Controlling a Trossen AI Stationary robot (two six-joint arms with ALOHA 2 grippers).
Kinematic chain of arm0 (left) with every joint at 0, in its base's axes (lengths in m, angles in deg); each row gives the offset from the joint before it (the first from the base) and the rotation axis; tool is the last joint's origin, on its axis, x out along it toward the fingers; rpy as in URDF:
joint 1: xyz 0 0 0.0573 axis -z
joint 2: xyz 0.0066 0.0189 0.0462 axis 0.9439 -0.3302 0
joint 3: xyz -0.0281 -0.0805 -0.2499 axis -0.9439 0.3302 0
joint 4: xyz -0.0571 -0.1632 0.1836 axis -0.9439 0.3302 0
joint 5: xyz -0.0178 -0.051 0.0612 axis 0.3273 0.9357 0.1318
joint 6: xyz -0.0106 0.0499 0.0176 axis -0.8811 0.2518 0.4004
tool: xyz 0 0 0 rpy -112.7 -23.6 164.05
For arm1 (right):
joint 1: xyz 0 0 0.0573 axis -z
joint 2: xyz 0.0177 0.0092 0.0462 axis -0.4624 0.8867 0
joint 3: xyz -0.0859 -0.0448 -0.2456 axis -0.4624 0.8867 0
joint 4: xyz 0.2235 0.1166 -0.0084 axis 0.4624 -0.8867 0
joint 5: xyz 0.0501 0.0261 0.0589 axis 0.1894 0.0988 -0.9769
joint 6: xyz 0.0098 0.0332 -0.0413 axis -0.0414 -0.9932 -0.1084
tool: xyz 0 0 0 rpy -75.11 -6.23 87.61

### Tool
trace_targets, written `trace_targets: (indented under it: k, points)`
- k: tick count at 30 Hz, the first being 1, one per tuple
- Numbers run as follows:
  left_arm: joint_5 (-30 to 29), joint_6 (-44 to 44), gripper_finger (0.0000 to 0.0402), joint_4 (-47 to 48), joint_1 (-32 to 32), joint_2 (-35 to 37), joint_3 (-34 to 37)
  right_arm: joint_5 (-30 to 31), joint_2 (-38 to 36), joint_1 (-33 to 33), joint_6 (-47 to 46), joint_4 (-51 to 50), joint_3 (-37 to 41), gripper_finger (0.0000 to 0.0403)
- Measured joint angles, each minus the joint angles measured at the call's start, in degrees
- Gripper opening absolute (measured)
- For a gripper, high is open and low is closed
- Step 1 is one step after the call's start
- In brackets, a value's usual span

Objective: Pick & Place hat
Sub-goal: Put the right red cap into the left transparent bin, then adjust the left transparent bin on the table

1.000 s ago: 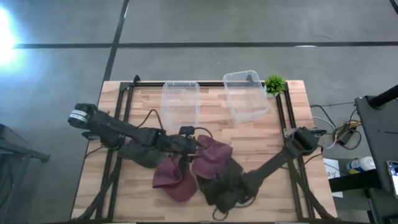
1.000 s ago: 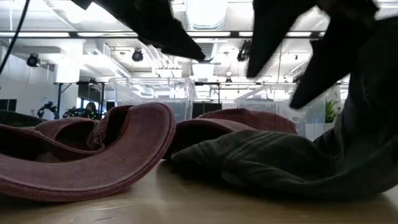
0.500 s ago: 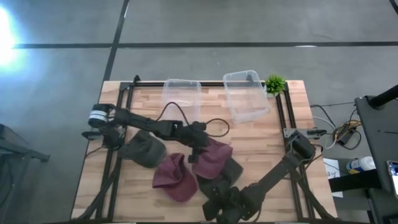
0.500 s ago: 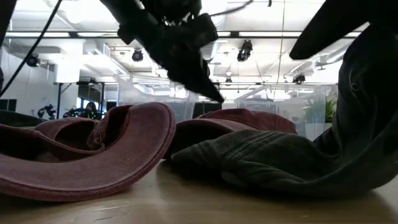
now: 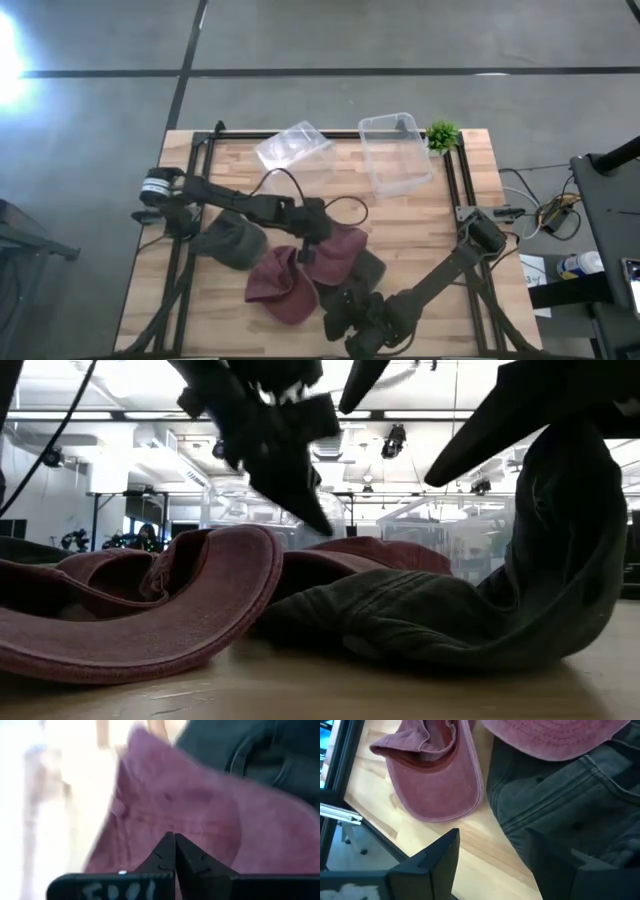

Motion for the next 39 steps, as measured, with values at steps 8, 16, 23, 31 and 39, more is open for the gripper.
trace_targets:
  k: [8,16,23,31,39]
  points:
    - [-14.0,-0.1,0.0001,2.5,0.2,10.9,-0.7,4.3,-0.1,0.4,-3.2,-3.3,0.1,0.0217]
    - [-29.7,1.0,0.0045,19.9,-6.1,24.2,-4.4,4.2,-0.5,2.0,-4.3,-4.4,0.1,0.0217]
    - [-31.8,2.3,0.0200,28.4,-10.6,23.2,-5.8,2.0,-0.5,2.8,-4.9,-8.3,0.1,0.0217]
    - [-39.8,0.4,0.0260,34.3,-8.7,17.6,-5.5,1.2,-0.5,2.2,-6.3,-12.1,0.1,0.0217]
    - [-40.6,-1.5,0.0261,33.0,-8.6,12.9,-5.5,1.2,-0.5,2.0,-6.1,-13.6,0.4,0.0217]
